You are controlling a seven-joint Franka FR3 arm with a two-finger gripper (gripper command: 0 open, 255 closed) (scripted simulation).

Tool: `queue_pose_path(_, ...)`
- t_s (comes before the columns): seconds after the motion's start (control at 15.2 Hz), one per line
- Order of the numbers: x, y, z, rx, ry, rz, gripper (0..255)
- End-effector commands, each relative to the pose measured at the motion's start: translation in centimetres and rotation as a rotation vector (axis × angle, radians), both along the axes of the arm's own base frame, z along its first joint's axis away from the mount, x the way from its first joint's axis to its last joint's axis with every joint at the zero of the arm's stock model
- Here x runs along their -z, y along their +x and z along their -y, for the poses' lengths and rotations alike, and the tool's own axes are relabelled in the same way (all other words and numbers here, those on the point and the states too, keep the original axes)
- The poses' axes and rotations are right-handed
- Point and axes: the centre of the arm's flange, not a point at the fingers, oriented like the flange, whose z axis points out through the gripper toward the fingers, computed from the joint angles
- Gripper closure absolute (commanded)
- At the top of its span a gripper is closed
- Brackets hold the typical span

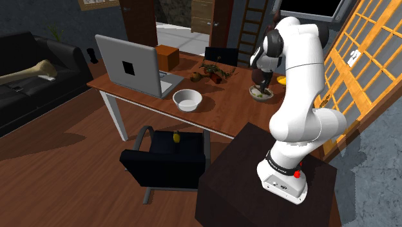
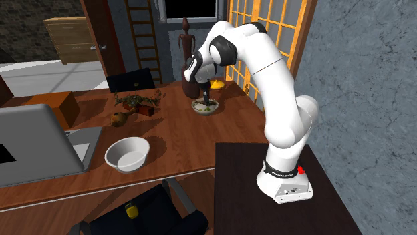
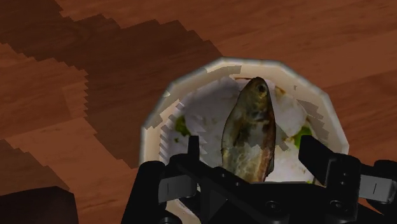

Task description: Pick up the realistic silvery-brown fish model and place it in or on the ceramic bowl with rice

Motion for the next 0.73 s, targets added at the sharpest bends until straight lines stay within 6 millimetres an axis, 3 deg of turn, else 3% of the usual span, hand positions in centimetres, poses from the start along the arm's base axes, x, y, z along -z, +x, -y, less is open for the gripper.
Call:
queue_pose_path(0.0, 0.0, 0.0, 0.0, 0.0, 0.0, 0.0, 0)
queue_pose_path(0.13, 0.0, 0.0, 0.0, 0.0, 0.0, 0.0, 0)
queue_pose_path(0.4, -4.9, 0.8, -0.3, 0.0, 0.0, 0.0, 0)
queue_pose_path(0.66, -4.9, 0.8, -0.3, 0.0, 0.0, 0.0, 0)
